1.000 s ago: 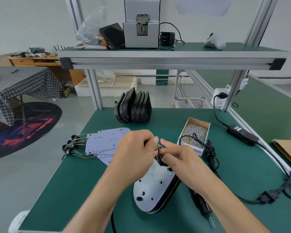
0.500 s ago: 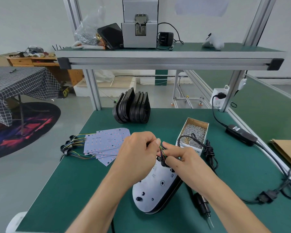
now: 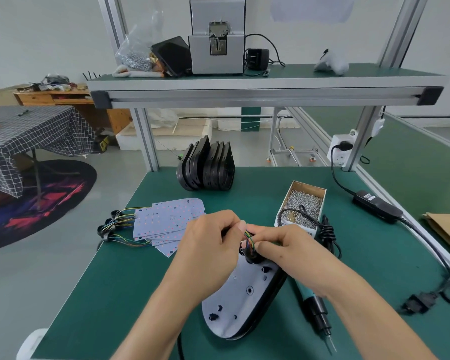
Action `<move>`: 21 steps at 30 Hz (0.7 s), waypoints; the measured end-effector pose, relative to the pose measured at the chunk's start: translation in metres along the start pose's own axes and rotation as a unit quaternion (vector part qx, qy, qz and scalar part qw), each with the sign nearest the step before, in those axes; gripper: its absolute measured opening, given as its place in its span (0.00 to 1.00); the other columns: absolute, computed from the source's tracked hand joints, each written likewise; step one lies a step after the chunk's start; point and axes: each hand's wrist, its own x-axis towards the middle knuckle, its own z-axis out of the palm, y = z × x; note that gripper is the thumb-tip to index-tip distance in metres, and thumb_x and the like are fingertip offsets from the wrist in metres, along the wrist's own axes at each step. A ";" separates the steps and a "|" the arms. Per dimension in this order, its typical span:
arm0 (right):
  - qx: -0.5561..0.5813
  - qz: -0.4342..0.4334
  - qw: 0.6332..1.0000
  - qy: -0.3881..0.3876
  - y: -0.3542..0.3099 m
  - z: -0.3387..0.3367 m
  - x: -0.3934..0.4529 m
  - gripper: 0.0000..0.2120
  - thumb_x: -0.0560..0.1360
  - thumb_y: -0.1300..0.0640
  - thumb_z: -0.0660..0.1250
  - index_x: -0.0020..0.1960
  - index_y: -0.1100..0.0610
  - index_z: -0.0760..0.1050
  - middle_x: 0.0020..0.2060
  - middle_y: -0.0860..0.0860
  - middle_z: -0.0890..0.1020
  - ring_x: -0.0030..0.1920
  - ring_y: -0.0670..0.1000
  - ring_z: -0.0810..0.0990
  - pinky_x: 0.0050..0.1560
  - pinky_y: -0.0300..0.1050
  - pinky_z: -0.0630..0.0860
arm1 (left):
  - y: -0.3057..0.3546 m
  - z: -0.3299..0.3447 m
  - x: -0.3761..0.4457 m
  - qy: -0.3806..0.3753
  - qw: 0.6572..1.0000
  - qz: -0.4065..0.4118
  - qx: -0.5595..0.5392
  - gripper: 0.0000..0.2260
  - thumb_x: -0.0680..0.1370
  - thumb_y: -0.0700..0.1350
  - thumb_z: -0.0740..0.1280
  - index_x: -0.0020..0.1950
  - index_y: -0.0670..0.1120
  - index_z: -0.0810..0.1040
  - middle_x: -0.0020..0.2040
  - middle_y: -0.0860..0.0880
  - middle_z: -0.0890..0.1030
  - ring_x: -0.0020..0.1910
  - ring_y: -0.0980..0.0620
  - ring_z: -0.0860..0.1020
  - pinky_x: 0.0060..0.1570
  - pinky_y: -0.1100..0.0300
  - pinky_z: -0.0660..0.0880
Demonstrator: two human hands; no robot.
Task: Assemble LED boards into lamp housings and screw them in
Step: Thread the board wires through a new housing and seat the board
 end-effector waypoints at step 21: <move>0.023 -0.105 0.994 -0.031 0.050 0.015 -0.020 0.39 0.72 0.40 0.76 0.79 0.36 0.64 0.77 0.39 0.69 0.79 0.46 0.64 0.80 0.59 0.58 | -0.040 -0.003 0.007 0.053 0.988 -0.064 -0.134 0.15 0.86 0.49 0.62 0.40 0.52 0.77 0.31 0.58 0.76 0.31 0.58 0.72 0.35 0.68 0.70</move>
